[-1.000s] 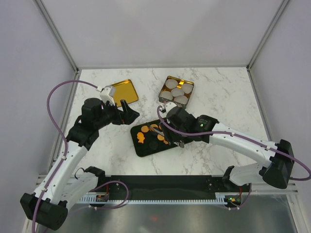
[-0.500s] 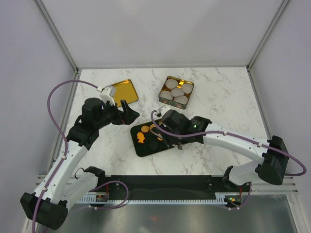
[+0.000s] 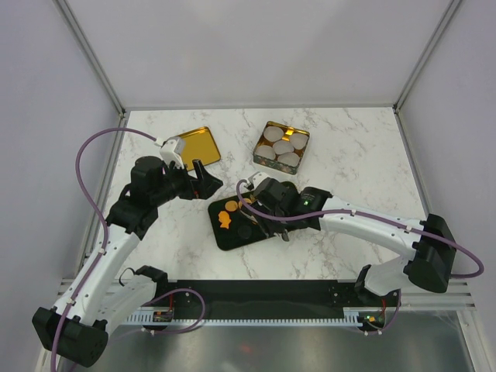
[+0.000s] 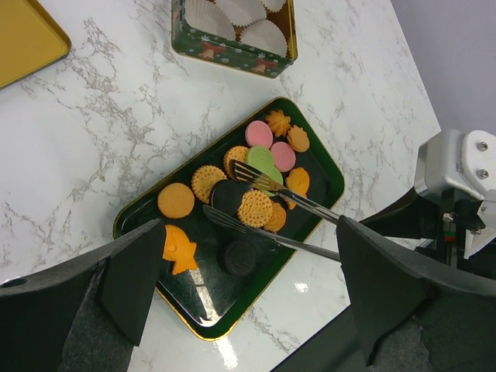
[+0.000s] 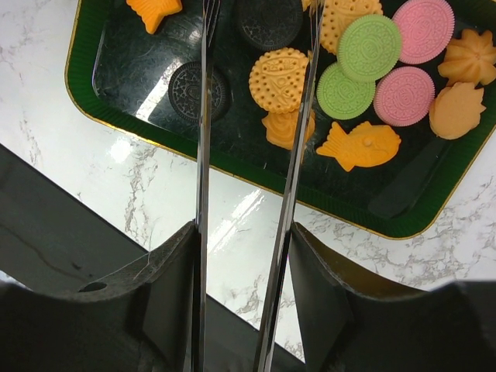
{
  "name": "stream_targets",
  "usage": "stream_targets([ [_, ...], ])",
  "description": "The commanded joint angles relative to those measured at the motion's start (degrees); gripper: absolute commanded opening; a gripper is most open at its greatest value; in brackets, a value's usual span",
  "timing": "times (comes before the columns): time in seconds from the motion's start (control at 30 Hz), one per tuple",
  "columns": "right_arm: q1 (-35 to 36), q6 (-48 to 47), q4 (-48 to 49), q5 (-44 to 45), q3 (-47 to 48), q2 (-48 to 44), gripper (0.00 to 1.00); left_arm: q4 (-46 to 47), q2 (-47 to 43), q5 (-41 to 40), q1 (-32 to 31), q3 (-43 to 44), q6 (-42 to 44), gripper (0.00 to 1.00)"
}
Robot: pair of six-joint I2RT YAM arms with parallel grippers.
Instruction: Pack the cookies
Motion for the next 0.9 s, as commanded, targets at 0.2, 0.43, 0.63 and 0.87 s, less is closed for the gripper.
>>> stream_targets([
  [0.2,0.7,-0.83,-0.1,2.37,2.47,1.17,0.56,0.44,-0.03,0.11,-0.11,2.01,0.44,0.99],
  [0.43,0.7,-0.92,-0.45,2.63,2.56,1.61,0.51,0.35,0.23,0.11,-0.11,2.09,0.44,0.99],
  [0.63,0.79,-0.75,-0.54,2.1,2.65,1.61,0.43,0.35,0.23,0.11,-0.11,2.01,0.35,0.99],
  [0.87,0.79,-0.57,-2.29,5.44,7.03,-0.76,0.32,0.44,0.06,0.19,-0.11,2.09,0.35,0.99],
])
